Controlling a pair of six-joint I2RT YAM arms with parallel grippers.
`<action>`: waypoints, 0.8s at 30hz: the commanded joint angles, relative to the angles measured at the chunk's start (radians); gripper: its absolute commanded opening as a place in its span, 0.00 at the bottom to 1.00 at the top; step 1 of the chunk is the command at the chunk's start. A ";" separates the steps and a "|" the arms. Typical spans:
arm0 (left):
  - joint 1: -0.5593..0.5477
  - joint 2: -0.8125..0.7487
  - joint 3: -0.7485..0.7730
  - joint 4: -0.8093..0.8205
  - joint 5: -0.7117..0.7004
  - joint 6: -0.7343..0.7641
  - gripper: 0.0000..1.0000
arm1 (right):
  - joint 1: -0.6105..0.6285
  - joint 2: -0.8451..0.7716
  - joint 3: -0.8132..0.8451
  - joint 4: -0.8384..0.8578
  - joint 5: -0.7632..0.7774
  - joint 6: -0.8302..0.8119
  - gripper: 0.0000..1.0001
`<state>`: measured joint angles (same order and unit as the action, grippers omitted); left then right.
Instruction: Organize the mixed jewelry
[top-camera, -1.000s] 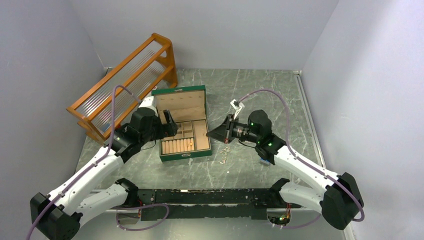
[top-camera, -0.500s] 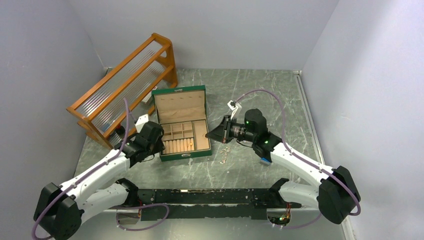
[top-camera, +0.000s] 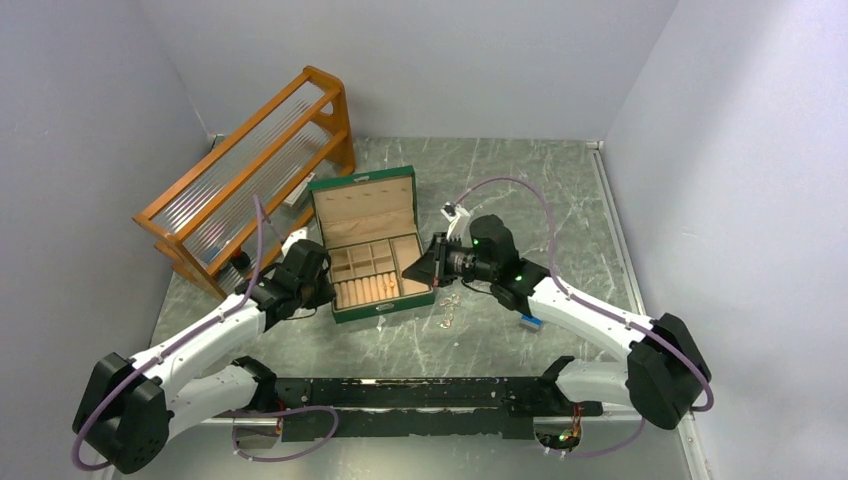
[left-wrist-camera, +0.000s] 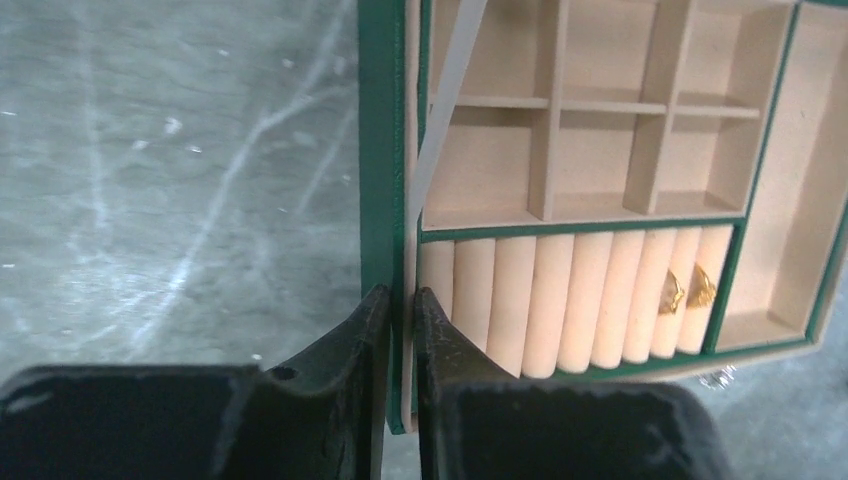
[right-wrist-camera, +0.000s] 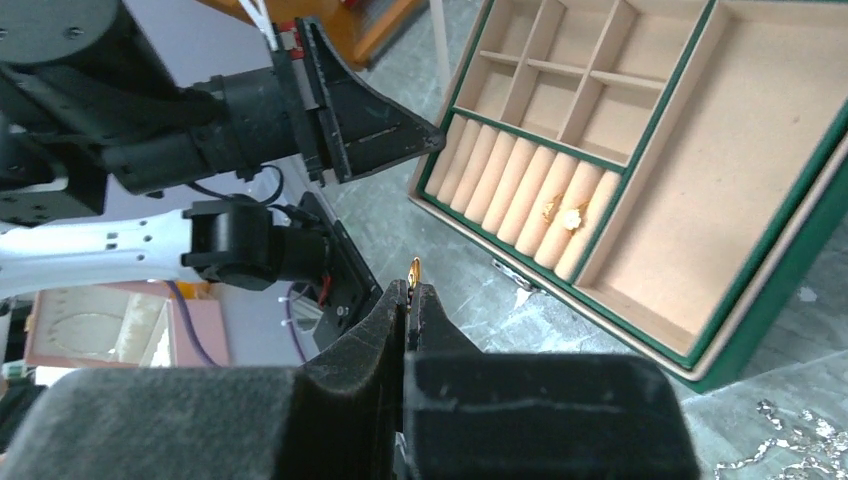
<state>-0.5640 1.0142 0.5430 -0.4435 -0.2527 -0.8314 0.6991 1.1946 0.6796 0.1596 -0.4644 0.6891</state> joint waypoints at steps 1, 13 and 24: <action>-0.004 0.000 -0.031 0.085 0.184 -0.037 0.16 | 0.068 0.047 0.063 -0.084 0.133 -0.026 0.00; -0.003 -0.068 -0.005 0.030 0.115 -0.007 0.44 | 0.253 0.219 0.276 -0.340 0.498 -0.055 0.00; -0.004 -0.229 0.067 -0.031 0.029 0.108 0.67 | 0.353 0.433 0.504 -0.584 0.728 -0.057 0.00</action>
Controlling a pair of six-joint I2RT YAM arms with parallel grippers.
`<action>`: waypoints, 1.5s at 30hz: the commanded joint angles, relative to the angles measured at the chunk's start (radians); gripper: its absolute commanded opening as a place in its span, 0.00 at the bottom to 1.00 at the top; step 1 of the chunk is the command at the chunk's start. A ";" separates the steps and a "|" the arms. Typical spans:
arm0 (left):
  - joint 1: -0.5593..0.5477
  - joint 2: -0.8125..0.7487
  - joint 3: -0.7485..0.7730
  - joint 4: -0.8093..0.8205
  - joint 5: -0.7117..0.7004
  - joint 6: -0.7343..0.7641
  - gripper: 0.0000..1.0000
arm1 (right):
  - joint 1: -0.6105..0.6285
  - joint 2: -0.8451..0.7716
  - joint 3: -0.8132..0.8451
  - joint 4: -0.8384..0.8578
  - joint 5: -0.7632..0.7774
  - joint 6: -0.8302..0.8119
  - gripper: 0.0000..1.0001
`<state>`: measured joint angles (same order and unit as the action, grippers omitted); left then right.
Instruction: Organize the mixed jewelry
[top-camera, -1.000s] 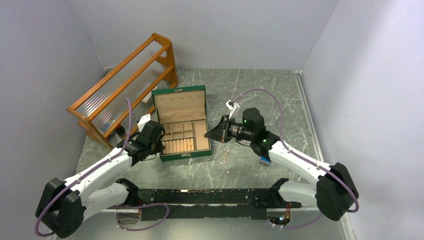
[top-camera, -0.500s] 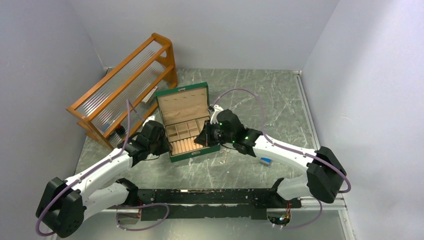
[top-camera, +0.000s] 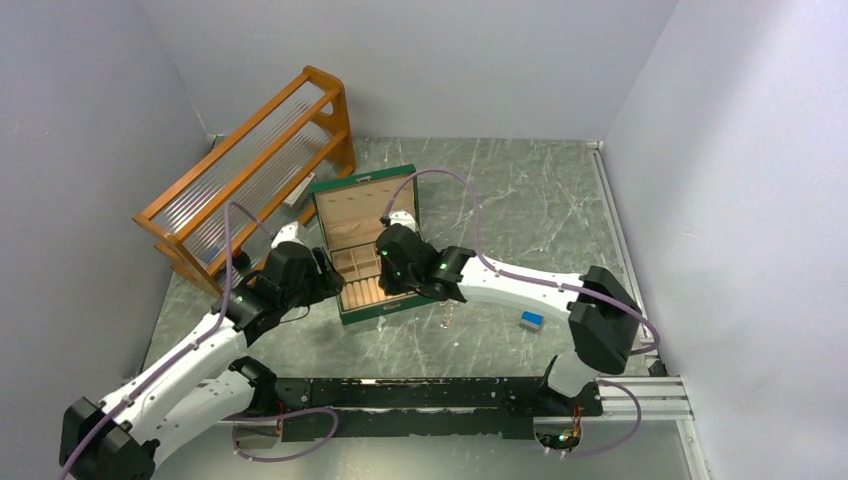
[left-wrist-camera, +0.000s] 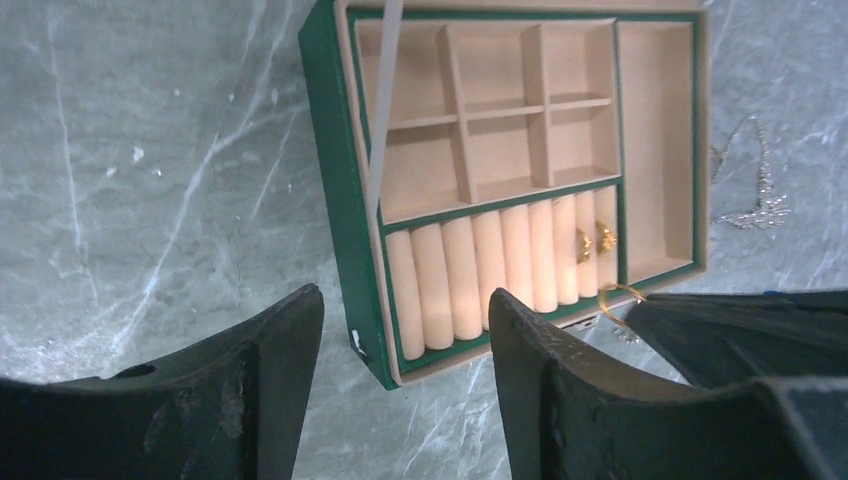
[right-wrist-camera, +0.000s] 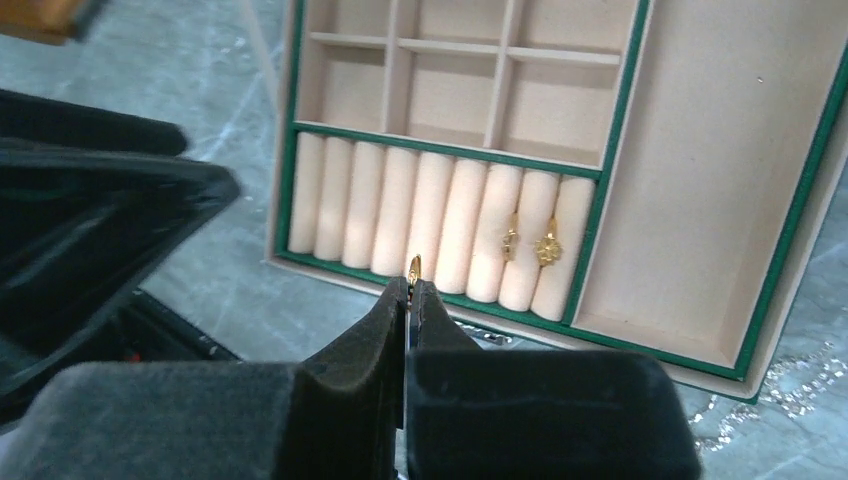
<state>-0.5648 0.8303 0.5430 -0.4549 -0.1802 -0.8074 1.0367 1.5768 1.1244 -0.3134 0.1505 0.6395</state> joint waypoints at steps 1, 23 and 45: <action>-0.003 -0.055 0.079 -0.025 -0.050 0.103 0.67 | 0.019 0.069 0.076 -0.130 0.125 -0.002 0.00; -0.003 -0.117 0.107 -0.041 -0.051 0.182 0.70 | 0.034 0.235 0.195 -0.184 0.159 -0.021 0.00; -0.003 -0.092 0.104 -0.028 -0.045 0.180 0.70 | 0.034 0.288 0.180 -0.161 0.169 -0.047 0.02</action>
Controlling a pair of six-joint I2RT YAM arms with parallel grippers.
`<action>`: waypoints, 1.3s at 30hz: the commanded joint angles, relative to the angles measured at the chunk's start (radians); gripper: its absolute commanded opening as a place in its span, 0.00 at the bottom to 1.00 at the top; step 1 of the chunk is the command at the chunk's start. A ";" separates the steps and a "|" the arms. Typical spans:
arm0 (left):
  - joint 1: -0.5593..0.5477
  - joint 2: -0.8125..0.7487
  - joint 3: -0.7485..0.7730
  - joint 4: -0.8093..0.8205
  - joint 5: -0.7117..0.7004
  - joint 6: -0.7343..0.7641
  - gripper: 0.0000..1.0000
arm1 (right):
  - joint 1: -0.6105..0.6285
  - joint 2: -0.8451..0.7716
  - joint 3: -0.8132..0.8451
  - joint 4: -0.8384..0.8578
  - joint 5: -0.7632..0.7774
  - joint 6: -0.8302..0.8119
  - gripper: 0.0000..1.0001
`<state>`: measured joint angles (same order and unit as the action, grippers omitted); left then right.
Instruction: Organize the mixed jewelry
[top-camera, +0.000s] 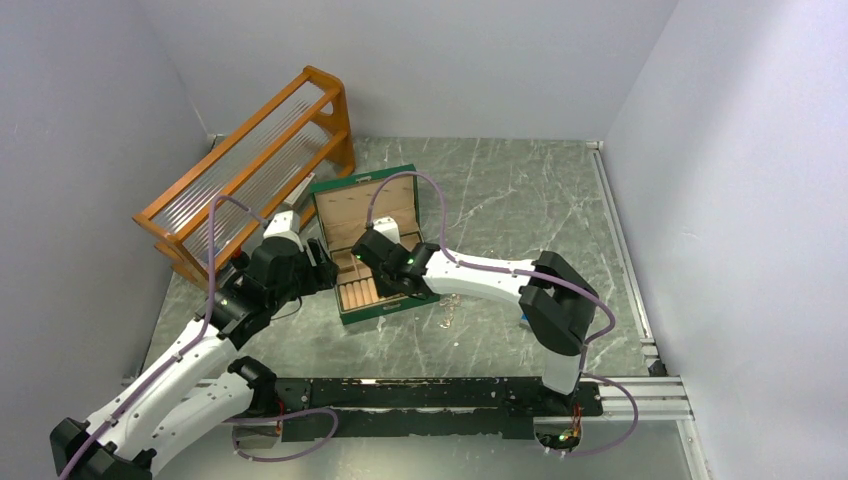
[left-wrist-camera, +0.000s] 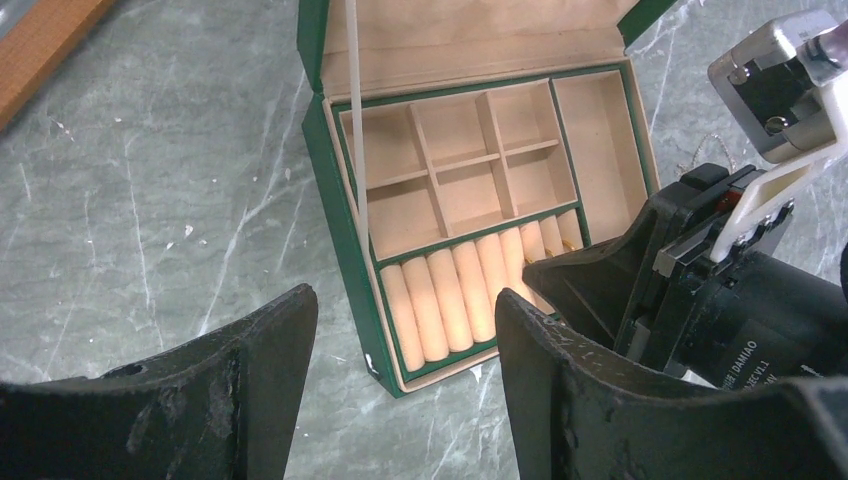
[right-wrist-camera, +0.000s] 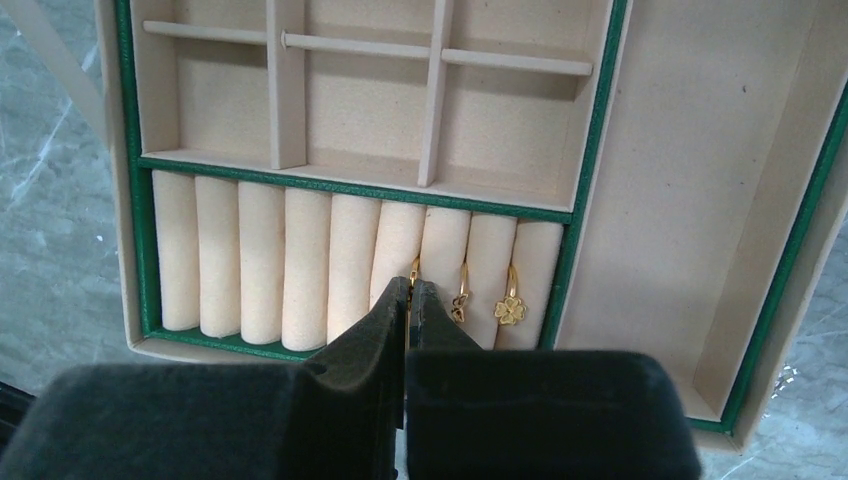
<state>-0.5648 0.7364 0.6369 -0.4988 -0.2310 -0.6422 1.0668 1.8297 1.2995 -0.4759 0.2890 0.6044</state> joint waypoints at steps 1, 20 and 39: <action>-0.003 0.002 0.009 0.016 0.005 0.015 0.70 | 0.004 0.040 0.008 -0.001 0.032 -0.012 0.02; -0.003 -0.007 0.008 0.013 0.004 0.015 0.70 | 0.002 0.070 0.058 -0.037 0.063 -0.011 0.04; -0.003 -0.014 0.024 0.013 0.022 0.016 0.71 | 0.002 -0.083 0.059 0.007 0.073 -0.003 0.33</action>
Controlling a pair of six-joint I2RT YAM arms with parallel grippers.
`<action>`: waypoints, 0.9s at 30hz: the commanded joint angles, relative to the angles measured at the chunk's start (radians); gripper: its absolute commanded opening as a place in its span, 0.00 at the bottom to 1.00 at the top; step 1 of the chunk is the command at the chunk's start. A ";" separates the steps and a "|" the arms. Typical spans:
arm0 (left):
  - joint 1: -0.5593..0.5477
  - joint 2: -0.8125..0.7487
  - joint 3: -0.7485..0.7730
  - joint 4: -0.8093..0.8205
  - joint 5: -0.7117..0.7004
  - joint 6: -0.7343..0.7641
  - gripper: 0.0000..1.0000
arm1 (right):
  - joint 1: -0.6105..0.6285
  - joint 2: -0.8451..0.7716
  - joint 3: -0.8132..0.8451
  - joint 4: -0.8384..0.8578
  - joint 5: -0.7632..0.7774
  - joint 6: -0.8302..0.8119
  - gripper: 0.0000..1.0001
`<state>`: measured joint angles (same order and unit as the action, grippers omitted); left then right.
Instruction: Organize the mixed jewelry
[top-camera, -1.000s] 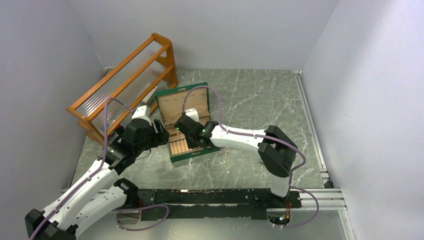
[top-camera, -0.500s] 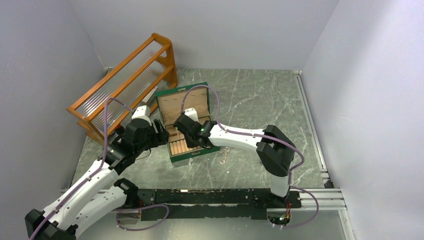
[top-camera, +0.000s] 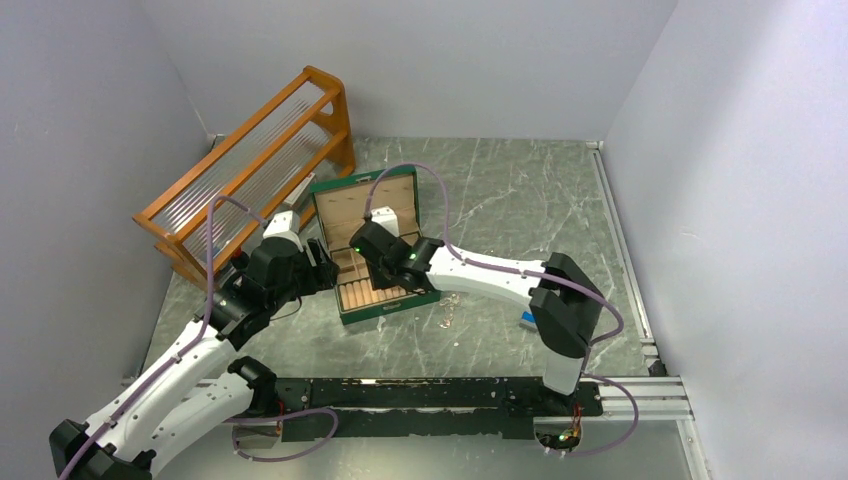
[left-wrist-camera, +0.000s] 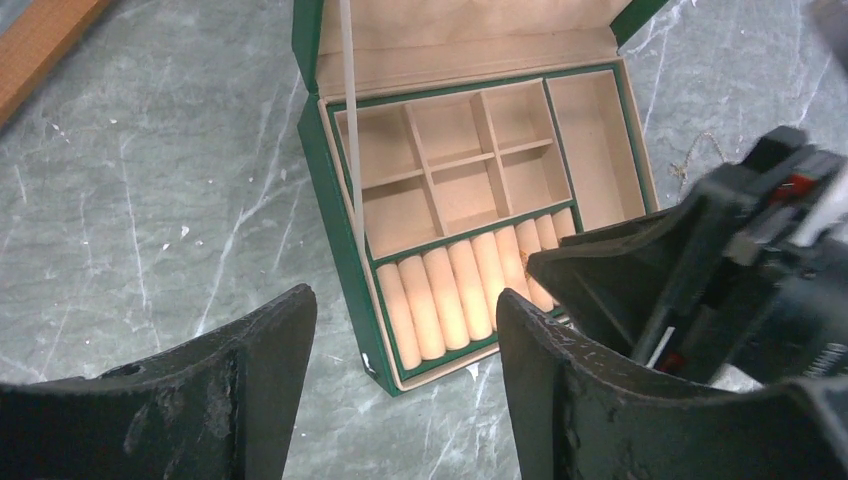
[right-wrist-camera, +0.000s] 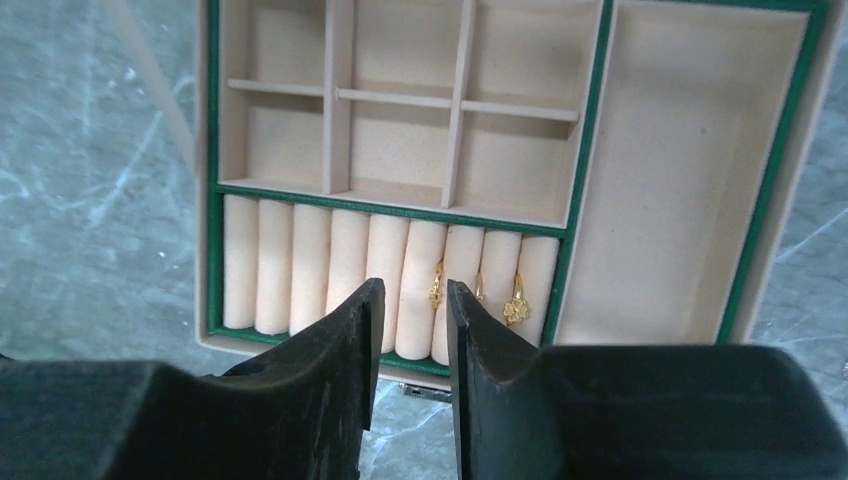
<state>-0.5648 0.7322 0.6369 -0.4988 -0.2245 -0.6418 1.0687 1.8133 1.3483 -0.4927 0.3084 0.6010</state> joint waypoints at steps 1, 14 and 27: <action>-0.003 -0.011 0.026 0.013 0.019 0.015 0.72 | 0.000 -0.078 0.005 0.024 0.065 0.002 0.33; -0.003 -0.029 0.018 0.093 0.121 0.029 0.93 | -0.149 -0.383 -0.247 0.016 0.194 0.105 0.37; -0.003 0.012 0.004 0.183 0.215 0.018 0.86 | -0.304 -0.499 -0.538 0.021 -0.056 0.155 0.36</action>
<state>-0.5648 0.7452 0.6369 -0.3801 -0.0559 -0.6312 0.7708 1.3075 0.8555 -0.4828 0.3450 0.7292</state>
